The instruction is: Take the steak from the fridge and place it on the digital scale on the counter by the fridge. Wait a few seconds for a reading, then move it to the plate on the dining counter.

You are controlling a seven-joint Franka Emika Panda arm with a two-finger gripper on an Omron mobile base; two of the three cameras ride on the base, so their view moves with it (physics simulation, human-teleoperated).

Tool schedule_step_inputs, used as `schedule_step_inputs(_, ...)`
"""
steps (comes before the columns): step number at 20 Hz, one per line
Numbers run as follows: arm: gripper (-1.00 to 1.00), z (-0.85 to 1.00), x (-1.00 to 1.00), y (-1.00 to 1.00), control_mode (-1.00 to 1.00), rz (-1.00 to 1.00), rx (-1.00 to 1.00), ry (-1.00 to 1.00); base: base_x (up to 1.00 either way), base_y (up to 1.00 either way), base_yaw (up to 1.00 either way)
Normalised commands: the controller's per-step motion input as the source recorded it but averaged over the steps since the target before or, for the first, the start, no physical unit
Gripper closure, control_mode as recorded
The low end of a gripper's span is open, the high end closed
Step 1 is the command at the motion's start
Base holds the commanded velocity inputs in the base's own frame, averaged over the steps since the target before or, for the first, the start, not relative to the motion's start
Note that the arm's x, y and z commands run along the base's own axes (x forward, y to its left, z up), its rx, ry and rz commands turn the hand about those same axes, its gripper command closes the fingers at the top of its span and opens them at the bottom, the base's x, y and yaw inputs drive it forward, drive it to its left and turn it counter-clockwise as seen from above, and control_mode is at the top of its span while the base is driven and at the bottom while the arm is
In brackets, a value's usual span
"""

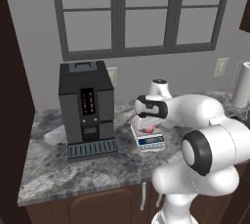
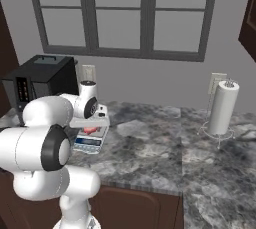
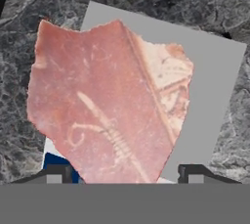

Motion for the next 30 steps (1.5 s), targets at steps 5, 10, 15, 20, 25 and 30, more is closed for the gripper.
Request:
schedule_step_inputs(5,-1.00,0.00,0.03,0.00,-1.00,0.00,0.00,0.00,0.00,0.00,0.00)
schedule_step_inputs(10,-1.00,0.16,-0.33,0.00,-1.00,0.00,0.00,-0.01,0.00,0.00,0.00)
schedule_step_inputs(15,-1.00,0.29,-0.80,0.00,-1.00,0.01,0.01,-0.08,0.00,0.00,0.00)
schedule_step_inputs(20,-1.00,0.47,-1.00,0.00,-1.00,0.05,0.05,-0.15,0.00,0.00,0.00)
schedule_step_inputs(25,-1.00,0.59,-1.00,0.00,-1.00,0.03,0.02,-0.07,0.00,0.00,0.00)
schedule_step_inputs(30,-1.00,0.64,-0.99,0.00,-1.00,0.00,0.00,0.00,0.00,0.00,0.00)
